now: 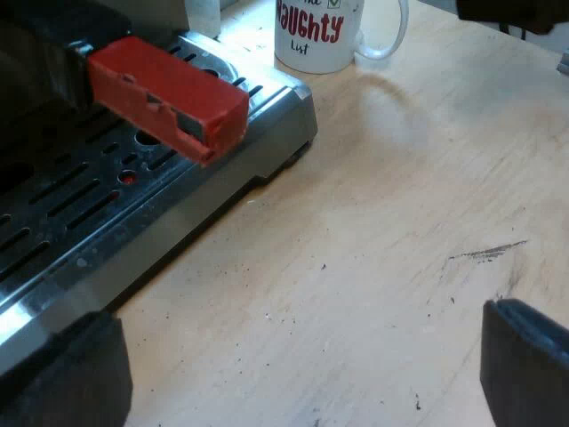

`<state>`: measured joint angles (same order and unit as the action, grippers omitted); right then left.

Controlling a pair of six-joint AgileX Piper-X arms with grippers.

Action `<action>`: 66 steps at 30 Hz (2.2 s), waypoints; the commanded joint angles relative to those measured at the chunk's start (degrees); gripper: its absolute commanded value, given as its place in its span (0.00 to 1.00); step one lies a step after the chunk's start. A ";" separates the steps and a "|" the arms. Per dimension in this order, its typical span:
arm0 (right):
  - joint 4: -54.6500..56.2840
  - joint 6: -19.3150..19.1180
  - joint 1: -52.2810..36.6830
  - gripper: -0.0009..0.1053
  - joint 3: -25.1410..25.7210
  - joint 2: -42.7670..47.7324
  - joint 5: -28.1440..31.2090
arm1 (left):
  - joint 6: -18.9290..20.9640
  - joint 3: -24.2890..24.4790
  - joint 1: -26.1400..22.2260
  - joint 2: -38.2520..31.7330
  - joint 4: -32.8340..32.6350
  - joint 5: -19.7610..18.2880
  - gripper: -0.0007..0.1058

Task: Place mug into machine

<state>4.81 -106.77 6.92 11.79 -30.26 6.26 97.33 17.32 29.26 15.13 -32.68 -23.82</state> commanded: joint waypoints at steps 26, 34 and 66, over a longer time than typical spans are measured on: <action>-38.94 0.27 -0.08 0.62 5.49 -45.52 -0.04 | 0.51 0.14 0.16 0.03 0.84 -0.55 0.77; -38.74 0.05 -0.08 0.18 6.45 -46.57 -0.03 | 0.51 0.14 0.16 0.03 0.84 -0.55 0.77; 35.03 -8.23 4.34 0.01 18.69 11.10 -10.82 | 0.51 -8.68 0.16 0.10 18.18 10.29 0.77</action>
<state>36.92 -115.47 10.50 29.34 -19.55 -3.51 97.33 9.33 29.26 15.17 -17.51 -14.07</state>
